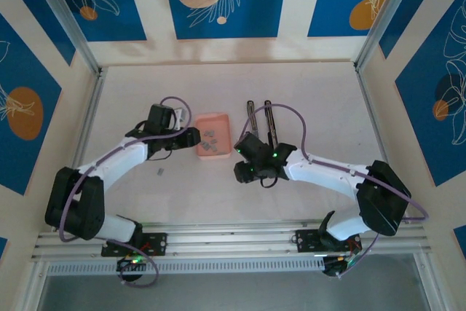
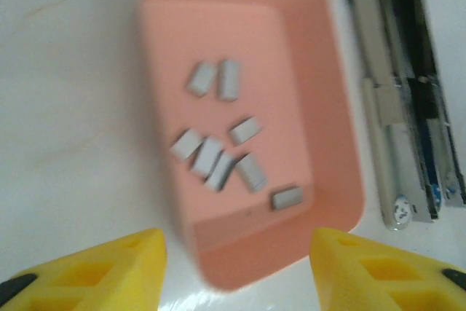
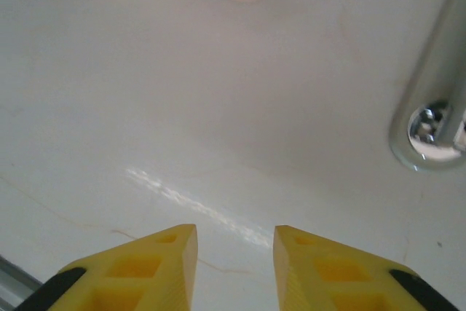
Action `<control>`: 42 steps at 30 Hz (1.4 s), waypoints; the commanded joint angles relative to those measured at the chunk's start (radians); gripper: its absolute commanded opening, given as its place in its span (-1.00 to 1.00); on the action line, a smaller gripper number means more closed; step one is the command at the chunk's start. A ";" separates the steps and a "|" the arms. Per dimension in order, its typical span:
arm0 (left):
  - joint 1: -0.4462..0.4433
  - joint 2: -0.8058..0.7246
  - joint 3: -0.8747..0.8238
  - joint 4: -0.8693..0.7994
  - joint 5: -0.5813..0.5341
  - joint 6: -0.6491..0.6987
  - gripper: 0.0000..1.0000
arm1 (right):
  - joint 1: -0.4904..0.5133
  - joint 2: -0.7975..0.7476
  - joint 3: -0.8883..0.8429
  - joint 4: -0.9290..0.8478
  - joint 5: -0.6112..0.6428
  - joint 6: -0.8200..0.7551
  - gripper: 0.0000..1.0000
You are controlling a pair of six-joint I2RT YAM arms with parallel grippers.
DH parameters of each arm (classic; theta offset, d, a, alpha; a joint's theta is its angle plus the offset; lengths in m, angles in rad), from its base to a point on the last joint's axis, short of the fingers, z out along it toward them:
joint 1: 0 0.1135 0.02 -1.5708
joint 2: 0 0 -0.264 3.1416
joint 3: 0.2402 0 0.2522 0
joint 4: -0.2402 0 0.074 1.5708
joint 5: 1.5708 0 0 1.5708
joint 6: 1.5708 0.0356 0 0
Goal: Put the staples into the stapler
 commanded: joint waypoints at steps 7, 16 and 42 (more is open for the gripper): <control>0.061 -0.060 0.083 -0.560 -0.203 0.046 0.15 | 0.005 0.056 0.055 0.096 -0.067 -0.102 -0.26; 0.080 0.077 0.110 -0.649 -0.304 0.133 0.01 | 0.009 0.074 0.071 0.095 -0.084 -0.136 -0.27; 0.118 0.305 0.191 -0.604 -0.348 0.232 -0.24 | 0.023 0.083 0.084 0.080 -0.070 -0.136 -0.28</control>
